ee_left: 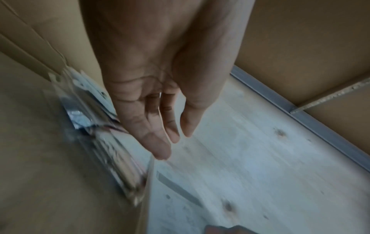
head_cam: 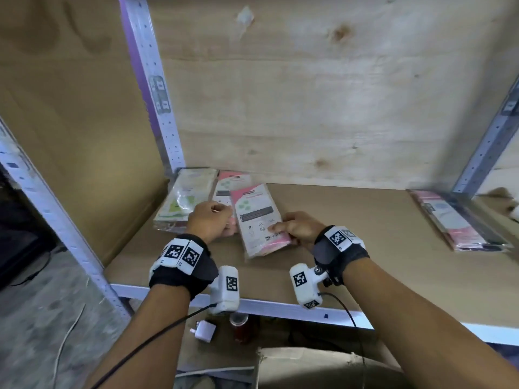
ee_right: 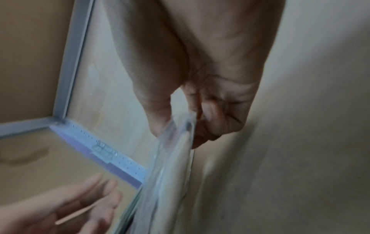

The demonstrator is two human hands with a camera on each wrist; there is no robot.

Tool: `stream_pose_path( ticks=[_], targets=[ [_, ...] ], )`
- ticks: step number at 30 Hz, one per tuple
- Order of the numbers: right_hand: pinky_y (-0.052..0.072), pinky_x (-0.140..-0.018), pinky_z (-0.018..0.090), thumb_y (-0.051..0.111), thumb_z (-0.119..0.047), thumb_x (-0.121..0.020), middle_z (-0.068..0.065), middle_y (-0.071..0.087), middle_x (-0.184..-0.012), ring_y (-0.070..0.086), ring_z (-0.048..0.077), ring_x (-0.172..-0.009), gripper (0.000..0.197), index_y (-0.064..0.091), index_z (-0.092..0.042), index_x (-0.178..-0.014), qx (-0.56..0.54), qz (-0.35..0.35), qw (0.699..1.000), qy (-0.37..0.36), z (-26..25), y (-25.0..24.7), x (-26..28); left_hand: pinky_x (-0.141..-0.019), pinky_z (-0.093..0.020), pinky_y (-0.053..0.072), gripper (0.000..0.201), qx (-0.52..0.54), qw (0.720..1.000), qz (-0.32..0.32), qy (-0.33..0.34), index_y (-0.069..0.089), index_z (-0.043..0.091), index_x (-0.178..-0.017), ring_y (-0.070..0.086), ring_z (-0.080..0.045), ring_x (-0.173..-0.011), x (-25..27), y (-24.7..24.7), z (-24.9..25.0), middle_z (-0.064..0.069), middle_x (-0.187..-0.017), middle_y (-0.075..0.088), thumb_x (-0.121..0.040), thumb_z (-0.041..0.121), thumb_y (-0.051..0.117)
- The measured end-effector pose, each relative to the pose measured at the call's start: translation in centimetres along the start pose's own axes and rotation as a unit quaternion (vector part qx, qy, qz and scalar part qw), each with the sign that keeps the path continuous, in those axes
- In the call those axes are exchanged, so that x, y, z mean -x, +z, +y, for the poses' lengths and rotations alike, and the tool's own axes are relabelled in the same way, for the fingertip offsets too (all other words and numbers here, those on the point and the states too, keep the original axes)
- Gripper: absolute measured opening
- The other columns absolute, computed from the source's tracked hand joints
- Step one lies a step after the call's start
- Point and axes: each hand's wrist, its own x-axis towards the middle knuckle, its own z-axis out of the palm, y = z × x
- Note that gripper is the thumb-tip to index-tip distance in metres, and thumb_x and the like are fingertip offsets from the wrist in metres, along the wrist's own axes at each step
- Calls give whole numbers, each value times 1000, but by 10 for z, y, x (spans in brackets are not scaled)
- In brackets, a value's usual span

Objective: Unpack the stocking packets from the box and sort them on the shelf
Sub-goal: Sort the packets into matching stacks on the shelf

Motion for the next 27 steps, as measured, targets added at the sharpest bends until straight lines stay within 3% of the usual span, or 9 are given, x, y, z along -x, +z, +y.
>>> stream_pose_path(
  ticks=[4, 8, 9, 11, 14, 16, 18, 23, 27],
  targets=[
    [36, -39, 22, 69, -10, -86, 24, 70, -100, 54, 22, -60, 25, 65, 1, -108, -28, 29, 999, -1, 24, -40, 37, -75, -35, 63, 19, 26, 995, -82, -47, 60, 5, -107, 71, -21, -84, 14, 41, 8, -14, -109, 65, -94, 19, 65],
    [54, -84, 47, 68, -4, -85, 25, 71, -109, 68, 41, -99, 30, 66, 5, -113, -67, 58, 996, -17, 35, -84, 74, -70, -29, 62, 45, 70, 979, -171, -80, 55, 12, -128, 71, -27, -99, 29, 82, 15, -13, -127, 59, -89, 29, 71],
    [52, -90, 50, 68, -2, -85, 25, 71, -109, 68, 40, -101, 29, 67, 5, -112, -61, 65, 996, -28, 35, -94, 82, -71, -32, 62, 49, 93, 972, -196, -89, 56, 13, -129, 71, -29, -101, 33, 92, 17, -17, -126, 61, -88, 32, 72],
    [54, -84, 54, 70, -1, -84, 24, 72, -105, 70, 41, -92, 24, 68, 6, -106, -31, 80, 994, -60, 32, -111, 97, -79, -39, 62, 57, 149, 955, -236, -101, 56, 10, -132, 72, -32, -101, 39, 111, 24, -22, -120, 67, -85, 37, 73],
    [54, -53, 36, 73, 0, -81, 12, 70, -80, 67, 32, -63, 6, 69, -2, -86, 5, 106, 987, -121, 28, -127, 112, -80, -43, 62, 72, 235, 926, -273, -109, 53, 4, -132, 71, -38, -103, 41, 133, 38, -28, -118, 67, -77, 44, 76],
    [48, -52, 21, 74, -1, -79, 0, 64, -75, 59, 13, -62, 13, 69, -12, -84, 70, 124, 975, -170, 25, -132, 118, -80, -46, 61, 79, 301, 899, -286, -136, 48, 4, -130, 67, -44, -107, 39, 145, 44, -31, -126, 59, -70, 43, 81],
    [45, -58, 13, 75, -3, -75, -5, 62, -81, 58, 11, -74, 21, 71, -18, -89, 160, 137, 957, -199, 24, -135, 123, -81, -48, 60, 79, 347, 879, -293, -142, 48, 8, -129, 66, -45, -109, 36, 156, 47, -33, -126, 58, -68, 42, 84],
    [43, -90, 30, 84, -31, -69, 1, 53, -110, 49, 18, -103, 41, 67, -31, -106, 287, 114, 937, -161, 38, -148, 125, -64, -34, 61, 43, 354, 890, -249, -141, 53, -2, -122, 75, -30, -90, 31, 180, 42, -23, -107, 73, -92, 26, 68],
    [40, -88, 19, 79, -51, -71, -3, 55, -114, 52, 12, -109, 40, 67, -37, -106, 246, 101, 952, -153, 52, -169, 119, -63, -33, 61, 32, 309, 908, -250, -132, 51, 4, -124, 73, -27, -92, 28, 196, 38, -20, -115, 69, -97, 19, 59]
  ],
)
